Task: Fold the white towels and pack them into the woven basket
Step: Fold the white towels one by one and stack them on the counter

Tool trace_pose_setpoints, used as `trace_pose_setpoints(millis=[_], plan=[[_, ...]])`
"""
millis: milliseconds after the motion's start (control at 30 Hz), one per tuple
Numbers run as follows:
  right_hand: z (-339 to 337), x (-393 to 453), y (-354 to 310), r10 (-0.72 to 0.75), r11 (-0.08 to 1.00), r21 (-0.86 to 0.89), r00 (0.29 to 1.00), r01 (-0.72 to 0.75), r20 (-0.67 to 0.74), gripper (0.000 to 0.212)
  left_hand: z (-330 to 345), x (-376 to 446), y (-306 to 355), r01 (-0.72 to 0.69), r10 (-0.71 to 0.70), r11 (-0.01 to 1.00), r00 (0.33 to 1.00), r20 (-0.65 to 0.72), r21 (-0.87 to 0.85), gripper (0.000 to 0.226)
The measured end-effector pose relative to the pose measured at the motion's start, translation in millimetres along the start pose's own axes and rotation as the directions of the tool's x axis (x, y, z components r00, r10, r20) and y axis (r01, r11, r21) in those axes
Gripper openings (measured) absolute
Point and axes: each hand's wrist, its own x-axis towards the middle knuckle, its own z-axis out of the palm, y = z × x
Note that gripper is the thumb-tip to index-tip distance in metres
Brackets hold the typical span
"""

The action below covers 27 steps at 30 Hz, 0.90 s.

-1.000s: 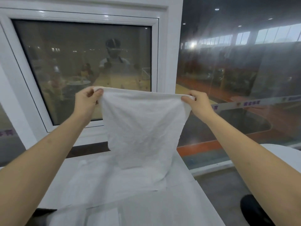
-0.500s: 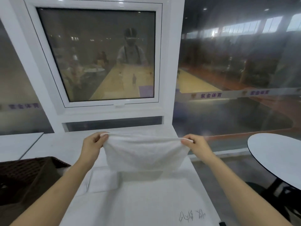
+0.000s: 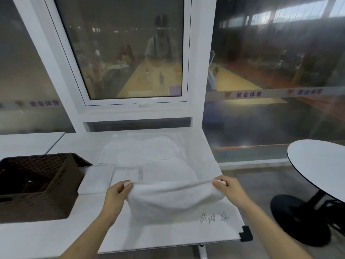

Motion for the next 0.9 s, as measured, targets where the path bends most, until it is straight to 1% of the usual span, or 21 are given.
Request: trace_pose_setpoints(millis=[233, 400, 533, 767, 900], plan=[[14, 22, 10, 0.057, 0.998, 0.008, 0.997, -0.057, -0.05, 0.012, 10, 19, -14, 0.047, -0.047, 0.999, 0.999, 0.007, -0.022, 0.013], [29, 58, 11, 0.1, 0.995, 0.022, 0.988, -0.098, -0.12, 0.01, 16, 55, -29, 0.098, -0.097, 0.994, 0.995, 0.027, -0.043, 0.015], [44, 98, 14, 0.133, 0.991, 0.049, 0.98, -0.127, -0.148, 0.01, 16, 91, -42, 0.133, -0.131, 0.991, 0.99, 0.045, -0.034, 0.017], [71, 167, 24, 0.118, 0.99, -0.057, 0.984, -0.126, -0.132, 0.013, 13, 158, -79, 0.193, -0.195, 0.98, 0.98, 0.05, 0.048, 0.016], [83, 209, 29, 0.124, 0.985, -0.108, 0.985, -0.137, -0.121, 0.012, 17, 193, -97, 0.245, -0.246, 0.968, 0.969, 0.021, 0.062, 0.015]])
